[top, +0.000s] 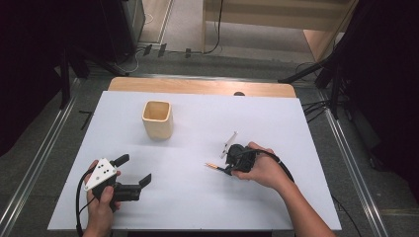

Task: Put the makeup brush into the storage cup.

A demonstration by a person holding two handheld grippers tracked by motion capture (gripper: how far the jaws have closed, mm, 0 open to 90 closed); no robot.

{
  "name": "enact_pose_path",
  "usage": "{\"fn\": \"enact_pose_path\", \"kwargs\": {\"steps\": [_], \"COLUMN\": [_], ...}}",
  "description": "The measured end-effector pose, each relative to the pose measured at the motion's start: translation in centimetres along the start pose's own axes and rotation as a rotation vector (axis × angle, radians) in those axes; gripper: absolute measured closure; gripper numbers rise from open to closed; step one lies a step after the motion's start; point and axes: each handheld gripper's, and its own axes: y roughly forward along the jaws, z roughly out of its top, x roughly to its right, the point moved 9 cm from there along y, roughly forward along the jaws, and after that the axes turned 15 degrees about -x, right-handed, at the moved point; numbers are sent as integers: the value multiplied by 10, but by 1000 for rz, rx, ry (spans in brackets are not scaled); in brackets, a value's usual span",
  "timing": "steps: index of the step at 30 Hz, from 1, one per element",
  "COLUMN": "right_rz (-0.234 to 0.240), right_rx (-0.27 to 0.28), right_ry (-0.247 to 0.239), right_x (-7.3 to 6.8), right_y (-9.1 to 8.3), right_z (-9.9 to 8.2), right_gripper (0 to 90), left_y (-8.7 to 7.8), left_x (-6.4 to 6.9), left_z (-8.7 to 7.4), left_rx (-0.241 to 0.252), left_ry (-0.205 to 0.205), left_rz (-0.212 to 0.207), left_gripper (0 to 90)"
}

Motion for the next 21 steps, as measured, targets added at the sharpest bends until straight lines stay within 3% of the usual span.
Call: {"fn": "enact_pose_path", "kwargs": {"steps": [3, 10, 18, 19, 21], "right_rz": [-18, -34, -43, -38, -38], "right_rx": [40, 191, 419, 482, 510], "right_ry": [13, 65, 152, 174, 181], "right_x": [-1, 1, 1, 1, 1], "right_y": [-2, -13, -36, -42, -44], "right_z": [0, 4, 8, 9, 8], "right_gripper": [849, 849, 849, 849, 849], "left_y": [1, 5, 10, 10, 12], "left_x": [1, 7, 14, 15, 16], "left_z": [4, 18, 36, 38, 43], "left_rx": [1, 21, 56, 57, 63], "left_ry": [8, 16, 21, 23, 30], "left_rz": [9, -1, -16, -17, -16], "left_gripper": [0, 0, 0, 0, 0]}}
